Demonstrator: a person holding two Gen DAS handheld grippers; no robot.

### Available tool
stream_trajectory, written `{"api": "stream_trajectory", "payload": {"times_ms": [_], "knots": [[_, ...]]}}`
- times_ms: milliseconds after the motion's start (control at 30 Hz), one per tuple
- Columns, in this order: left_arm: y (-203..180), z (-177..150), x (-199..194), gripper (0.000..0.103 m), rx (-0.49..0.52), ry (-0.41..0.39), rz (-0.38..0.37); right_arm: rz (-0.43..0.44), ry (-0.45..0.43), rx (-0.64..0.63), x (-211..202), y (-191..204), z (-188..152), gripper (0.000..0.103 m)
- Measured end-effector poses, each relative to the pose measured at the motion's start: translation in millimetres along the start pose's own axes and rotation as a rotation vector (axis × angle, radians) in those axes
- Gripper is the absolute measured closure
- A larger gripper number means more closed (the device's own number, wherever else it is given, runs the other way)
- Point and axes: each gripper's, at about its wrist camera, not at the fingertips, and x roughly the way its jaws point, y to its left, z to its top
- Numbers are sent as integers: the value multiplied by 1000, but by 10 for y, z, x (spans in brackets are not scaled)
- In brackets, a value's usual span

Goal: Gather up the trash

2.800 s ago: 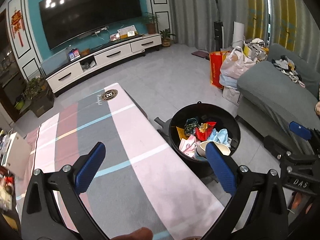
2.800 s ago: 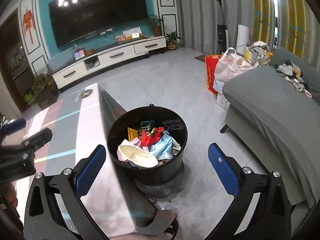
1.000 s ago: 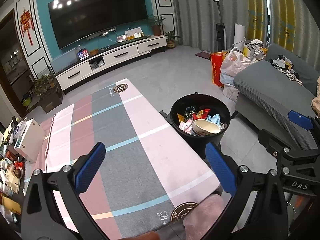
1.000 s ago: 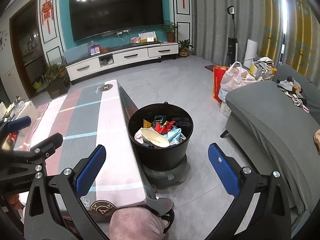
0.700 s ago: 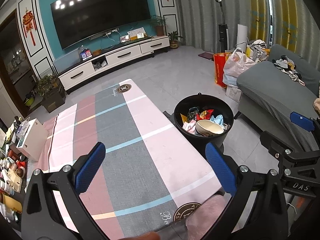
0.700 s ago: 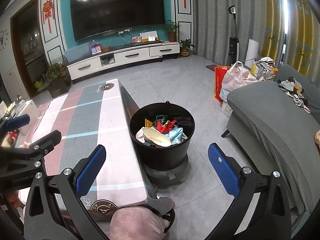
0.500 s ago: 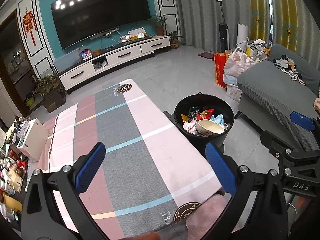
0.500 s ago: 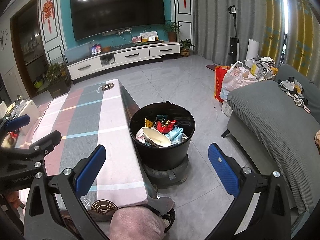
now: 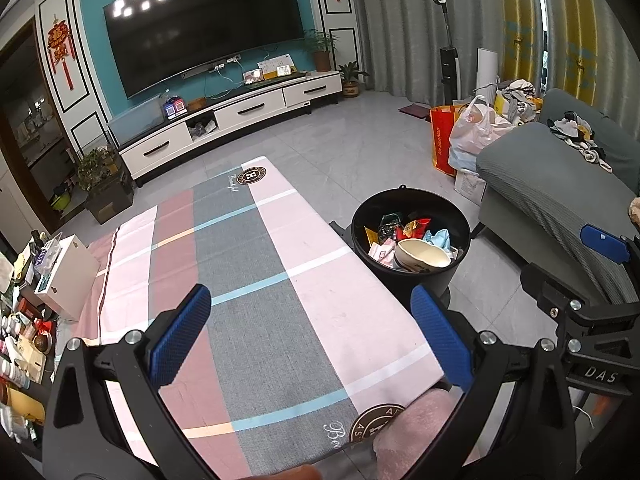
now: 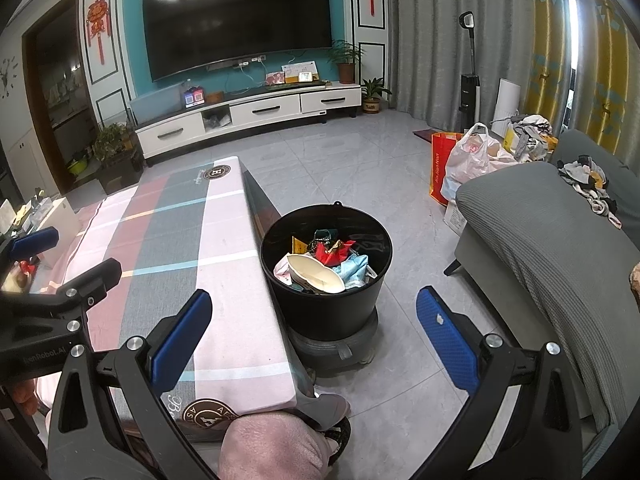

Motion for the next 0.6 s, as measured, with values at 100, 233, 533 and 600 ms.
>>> {"api": "stream_trajectory", "payload": {"times_ms": [100,233,533,600], "knots": [[-1,0,-1,3,0,3,1,-1,0,-1,2,4,-3,3],[26,-7,18,3,-6,6,6,5,2,-6,22,21,-13,3],[51,-9,38,3,-7,7,10,9,10,-13,68,41,8,3],[57,-9,44,3,-8,8,12,11,10,-14,76,43,14,3]]}}
